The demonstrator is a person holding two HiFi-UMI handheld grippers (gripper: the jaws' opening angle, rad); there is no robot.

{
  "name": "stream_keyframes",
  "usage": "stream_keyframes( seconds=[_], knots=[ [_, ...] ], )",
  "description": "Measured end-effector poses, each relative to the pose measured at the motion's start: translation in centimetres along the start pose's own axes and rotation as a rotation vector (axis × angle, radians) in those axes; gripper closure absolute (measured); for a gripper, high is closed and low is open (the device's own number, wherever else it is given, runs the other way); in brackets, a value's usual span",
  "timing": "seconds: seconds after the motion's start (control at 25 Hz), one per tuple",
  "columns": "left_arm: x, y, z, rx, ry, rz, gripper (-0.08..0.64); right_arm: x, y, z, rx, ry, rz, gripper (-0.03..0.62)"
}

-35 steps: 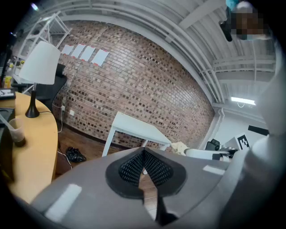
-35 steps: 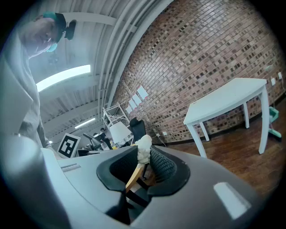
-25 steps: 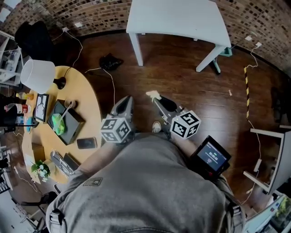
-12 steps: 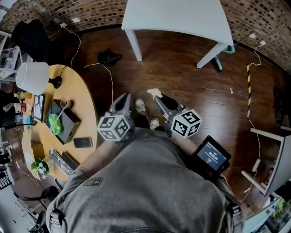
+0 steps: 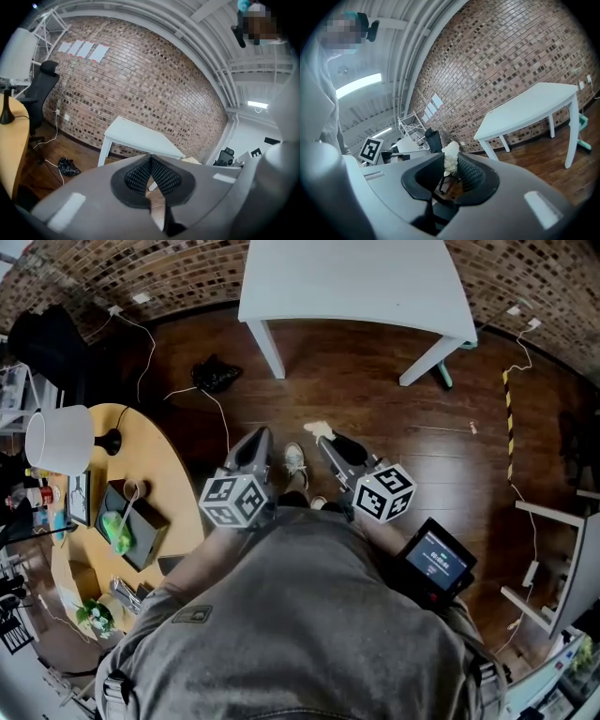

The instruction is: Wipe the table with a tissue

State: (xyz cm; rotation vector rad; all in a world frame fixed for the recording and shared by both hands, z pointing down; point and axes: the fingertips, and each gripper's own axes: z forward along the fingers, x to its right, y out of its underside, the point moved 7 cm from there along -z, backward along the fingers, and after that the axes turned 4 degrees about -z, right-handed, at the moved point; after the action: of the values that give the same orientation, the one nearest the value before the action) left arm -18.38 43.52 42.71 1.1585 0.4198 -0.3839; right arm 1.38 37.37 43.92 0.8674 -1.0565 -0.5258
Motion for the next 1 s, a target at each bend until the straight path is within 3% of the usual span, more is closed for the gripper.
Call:
stream_keyframes(
  seconds=[0.48, 1.0],
  knots=[
    [-4.1, -6.7, 8.3, -0.032, 0.106, 0.003, 0.558, 3.1, -5.7, 7.6, 0.033, 0.101, -0.024, 0.495],
    [-6.7, -9.8, 13.4, -0.058, 0.144, 0.006, 0.558, 6.0, -8.5, 11.5, 0.056, 0.17, -0.025, 0.495]
  ],
)
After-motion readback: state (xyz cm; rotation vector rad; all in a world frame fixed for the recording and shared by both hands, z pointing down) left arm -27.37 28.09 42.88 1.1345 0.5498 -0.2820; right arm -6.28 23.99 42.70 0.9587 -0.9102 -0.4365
